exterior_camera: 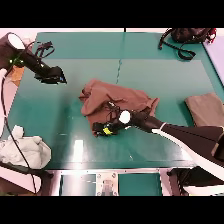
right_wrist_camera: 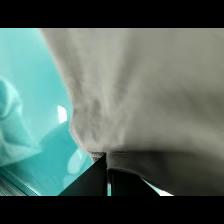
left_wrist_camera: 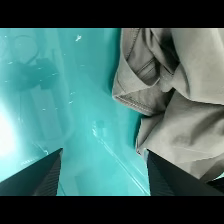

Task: Fold the shirts.

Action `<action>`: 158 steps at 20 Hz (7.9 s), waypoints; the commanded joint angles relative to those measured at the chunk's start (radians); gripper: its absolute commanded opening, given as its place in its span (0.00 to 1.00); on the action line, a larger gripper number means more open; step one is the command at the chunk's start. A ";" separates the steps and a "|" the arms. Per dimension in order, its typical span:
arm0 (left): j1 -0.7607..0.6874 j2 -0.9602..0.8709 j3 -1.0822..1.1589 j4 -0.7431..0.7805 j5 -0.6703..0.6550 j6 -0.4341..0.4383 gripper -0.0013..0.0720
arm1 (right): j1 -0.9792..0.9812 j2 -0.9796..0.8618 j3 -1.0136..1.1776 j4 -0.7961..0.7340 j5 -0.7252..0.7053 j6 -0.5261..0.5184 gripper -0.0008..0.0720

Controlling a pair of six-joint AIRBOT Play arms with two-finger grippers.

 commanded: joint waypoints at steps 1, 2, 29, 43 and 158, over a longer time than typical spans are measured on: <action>0.008 -0.001 0.001 -0.003 0.024 -0.002 0.82 | -0.032 0.011 0.055 -0.080 0.167 -0.068 0.03; 0.008 -0.001 0.001 -0.003 0.026 -0.005 0.82 | -0.060 0.055 0.055 -0.157 0.249 -0.050 0.03; -0.223 -0.003 -0.457 -0.262 0.490 0.036 0.82 | -0.975 0.325 0.029 -0.772 0.502 -0.064 0.03; -0.214 -0.002 -0.426 -0.547 0.581 0.108 0.82 | -0.974 0.325 0.032 -0.769 0.371 -0.068 0.03; -0.265 -0.132 0.054 0.070 -0.090 -0.092 0.70 | -1.206 0.088 0.020 -0.232 0.539 -0.488 0.03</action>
